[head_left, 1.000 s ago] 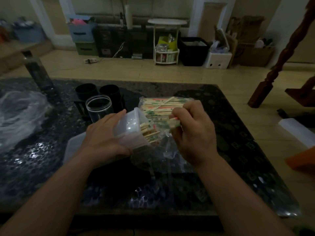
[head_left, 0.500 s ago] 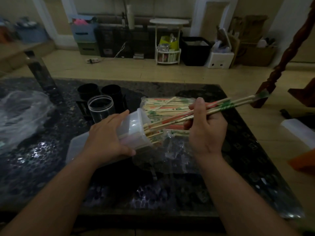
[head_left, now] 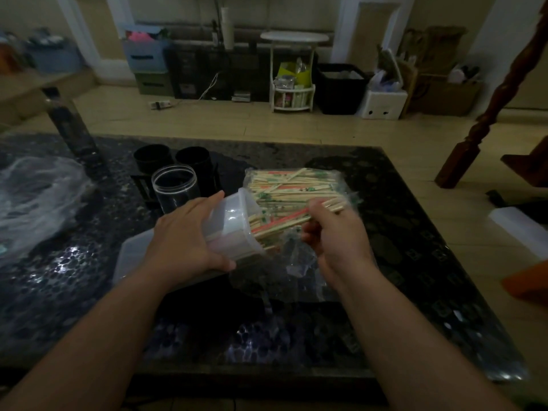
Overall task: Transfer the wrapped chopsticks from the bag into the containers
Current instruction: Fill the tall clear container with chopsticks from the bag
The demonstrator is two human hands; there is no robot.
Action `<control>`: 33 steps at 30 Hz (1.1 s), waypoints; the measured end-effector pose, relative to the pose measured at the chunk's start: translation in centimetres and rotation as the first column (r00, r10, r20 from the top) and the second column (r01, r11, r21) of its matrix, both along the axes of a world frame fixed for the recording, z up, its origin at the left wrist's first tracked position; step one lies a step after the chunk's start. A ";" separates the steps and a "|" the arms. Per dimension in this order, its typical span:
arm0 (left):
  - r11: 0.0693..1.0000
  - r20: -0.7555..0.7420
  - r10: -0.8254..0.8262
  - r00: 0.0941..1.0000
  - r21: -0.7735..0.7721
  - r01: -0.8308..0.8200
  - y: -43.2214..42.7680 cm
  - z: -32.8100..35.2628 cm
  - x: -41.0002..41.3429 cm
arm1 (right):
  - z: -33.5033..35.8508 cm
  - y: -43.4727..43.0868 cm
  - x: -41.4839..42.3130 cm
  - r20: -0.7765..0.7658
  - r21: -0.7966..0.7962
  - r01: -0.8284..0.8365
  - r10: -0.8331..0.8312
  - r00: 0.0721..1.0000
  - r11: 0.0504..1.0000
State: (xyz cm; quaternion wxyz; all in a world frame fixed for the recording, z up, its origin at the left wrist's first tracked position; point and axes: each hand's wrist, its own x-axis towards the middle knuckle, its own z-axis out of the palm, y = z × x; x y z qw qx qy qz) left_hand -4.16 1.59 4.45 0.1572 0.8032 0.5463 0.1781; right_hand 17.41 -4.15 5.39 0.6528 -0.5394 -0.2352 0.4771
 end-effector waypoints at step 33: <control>1.000 -0.016 0.004 1.000 0.002 -0.004 0.3 -0.3 -0.1 | -2.5 0.3 0.4 0.696 -0.045 -0.150 0.139 0.705 0.988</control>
